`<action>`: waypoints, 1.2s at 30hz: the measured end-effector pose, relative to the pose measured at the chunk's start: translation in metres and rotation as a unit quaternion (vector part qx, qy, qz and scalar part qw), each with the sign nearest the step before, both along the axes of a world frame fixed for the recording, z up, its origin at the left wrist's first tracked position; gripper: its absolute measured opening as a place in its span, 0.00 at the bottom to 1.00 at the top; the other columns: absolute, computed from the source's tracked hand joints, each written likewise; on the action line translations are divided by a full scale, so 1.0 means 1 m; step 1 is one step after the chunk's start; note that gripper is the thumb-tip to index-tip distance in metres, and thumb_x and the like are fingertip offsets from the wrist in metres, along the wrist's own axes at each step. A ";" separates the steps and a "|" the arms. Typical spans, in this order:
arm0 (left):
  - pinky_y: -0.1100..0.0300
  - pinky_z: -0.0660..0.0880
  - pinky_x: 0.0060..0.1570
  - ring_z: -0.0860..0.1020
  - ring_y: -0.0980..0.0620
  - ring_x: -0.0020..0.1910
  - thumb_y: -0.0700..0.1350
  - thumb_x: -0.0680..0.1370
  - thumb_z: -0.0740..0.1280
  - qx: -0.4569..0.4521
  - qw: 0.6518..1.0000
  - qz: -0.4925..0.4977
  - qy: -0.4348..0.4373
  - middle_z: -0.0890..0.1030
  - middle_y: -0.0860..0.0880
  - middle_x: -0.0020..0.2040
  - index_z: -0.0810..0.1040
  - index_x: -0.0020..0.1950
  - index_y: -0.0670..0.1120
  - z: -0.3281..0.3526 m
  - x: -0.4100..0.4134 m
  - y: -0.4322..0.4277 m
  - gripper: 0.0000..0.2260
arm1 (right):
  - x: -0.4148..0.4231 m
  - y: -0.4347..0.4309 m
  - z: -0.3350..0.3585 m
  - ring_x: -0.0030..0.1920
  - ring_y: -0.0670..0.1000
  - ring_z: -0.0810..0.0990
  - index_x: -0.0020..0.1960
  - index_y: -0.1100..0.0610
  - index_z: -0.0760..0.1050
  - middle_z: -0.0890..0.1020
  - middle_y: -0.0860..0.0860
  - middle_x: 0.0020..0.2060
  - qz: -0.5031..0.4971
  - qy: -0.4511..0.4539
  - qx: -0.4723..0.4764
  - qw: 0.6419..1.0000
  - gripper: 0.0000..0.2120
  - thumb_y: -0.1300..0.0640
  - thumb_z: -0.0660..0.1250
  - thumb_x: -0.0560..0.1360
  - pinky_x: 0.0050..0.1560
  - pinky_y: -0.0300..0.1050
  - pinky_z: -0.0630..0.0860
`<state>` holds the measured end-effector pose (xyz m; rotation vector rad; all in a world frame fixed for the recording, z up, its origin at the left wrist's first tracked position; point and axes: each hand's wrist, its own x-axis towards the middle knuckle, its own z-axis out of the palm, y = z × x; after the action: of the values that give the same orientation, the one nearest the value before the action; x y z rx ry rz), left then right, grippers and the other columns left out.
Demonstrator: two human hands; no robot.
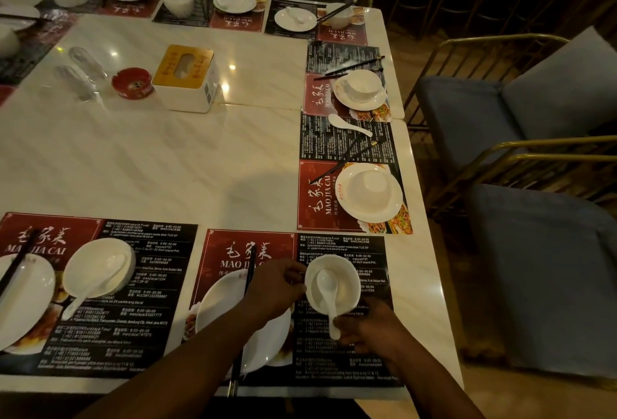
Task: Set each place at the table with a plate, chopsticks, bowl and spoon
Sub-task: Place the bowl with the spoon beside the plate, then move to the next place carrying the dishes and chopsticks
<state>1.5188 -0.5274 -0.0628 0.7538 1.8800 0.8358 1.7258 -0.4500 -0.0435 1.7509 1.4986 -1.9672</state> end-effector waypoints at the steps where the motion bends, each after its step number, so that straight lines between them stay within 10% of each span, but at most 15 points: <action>1: 0.55 0.83 0.48 0.84 0.56 0.45 0.39 0.70 0.77 -0.002 1.000 -0.001 0.001 0.85 0.53 0.47 0.83 0.54 0.52 0.000 0.000 0.000 0.15 | -0.001 -0.001 0.000 0.36 0.55 0.84 0.63 0.54 0.71 0.87 0.58 0.42 -0.001 -0.001 0.004 1.000 0.25 0.61 0.77 0.69 0.33 0.43 0.77; 11: 0.55 0.83 0.46 0.85 0.56 0.42 0.36 0.74 0.72 0.004 0.999 0.035 -0.003 0.85 0.52 0.45 0.82 0.57 0.49 0.006 -0.023 0.001 0.14 | 0.000 0.012 0.010 0.35 0.48 0.85 0.62 0.52 0.70 0.87 0.52 0.39 -0.007 -0.042 0.074 0.996 0.18 0.51 0.72 0.76 0.34 0.42 0.79; 20: 0.45 0.83 0.47 0.86 0.51 0.41 0.39 0.77 0.71 0.046 0.986 0.161 -0.013 0.86 0.49 0.44 0.82 0.56 0.50 0.017 -0.073 0.003 0.10 | -0.002 0.041 -0.003 0.48 0.48 0.82 0.51 0.42 0.79 0.84 0.45 0.48 0.078 -0.065 0.203 0.974 0.04 0.49 0.67 0.78 0.56 0.53 0.79; 36: 0.58 0.78 0.51 0.82 0.57 0.46 0.48 0.77 0.68 0.019 0.970 0.157 0.183 0.84 0.55 0.48 0.82 0.53 0.55 0.023 0.043 0.112 0.07 | 0.086 0.193 -0.035 0.46 0.46 0.83 0.55 0.42 0.77 0.83 0.46 0.48 0.331 -0.053 0.207 0.919 0.06 0.48 0.66 0.79 0.47 0.44 0.82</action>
<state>1.5616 -0.4153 -0.0398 0.6752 2.3631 0.9809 1.8120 -0.2571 -0.0783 1.1714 2.2028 -1.2624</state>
